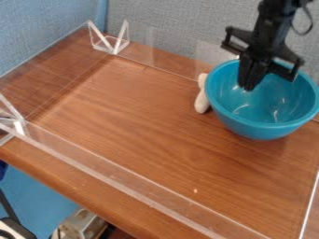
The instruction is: Put the mushroom in the blue bowl
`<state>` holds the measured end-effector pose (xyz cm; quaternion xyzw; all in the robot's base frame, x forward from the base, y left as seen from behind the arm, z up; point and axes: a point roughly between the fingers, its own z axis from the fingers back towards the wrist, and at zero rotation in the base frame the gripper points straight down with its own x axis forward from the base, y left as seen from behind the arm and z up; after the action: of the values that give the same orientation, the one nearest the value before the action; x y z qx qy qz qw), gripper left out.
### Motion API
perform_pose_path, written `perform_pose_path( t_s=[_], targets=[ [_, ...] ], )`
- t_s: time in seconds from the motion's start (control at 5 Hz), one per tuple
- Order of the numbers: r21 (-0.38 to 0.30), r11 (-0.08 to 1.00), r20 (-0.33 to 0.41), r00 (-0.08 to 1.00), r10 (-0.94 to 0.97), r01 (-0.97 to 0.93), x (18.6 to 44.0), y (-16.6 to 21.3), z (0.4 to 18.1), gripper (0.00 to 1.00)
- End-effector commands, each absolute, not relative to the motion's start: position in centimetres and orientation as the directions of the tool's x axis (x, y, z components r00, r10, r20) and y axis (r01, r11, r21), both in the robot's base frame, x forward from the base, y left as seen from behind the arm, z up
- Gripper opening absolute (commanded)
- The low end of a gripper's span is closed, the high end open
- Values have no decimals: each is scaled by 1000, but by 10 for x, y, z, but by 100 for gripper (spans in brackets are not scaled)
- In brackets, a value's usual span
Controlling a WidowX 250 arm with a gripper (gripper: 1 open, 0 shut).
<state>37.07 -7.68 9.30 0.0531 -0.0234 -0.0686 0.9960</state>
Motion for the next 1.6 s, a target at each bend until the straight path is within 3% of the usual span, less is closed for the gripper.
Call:
perform_pose_path(
  t_s=[0.0,0.2,0.4,0.6,1.0,1.4],
  targets=[
    [104,984,71,986,-154,146,373,-76,85,0],
    [95,982,56,983,-172,166,373,-78,59,0],
    [90,987,50,989,-141,136,373,-80,48,0],
    [92,990,43,993,-110,106,370,-83,46,100],
    [94,989,31,993,-118,114,362,-79,71,100],
    [87,981,37,984,-175,171,373,-94,58,100]
  ],
)
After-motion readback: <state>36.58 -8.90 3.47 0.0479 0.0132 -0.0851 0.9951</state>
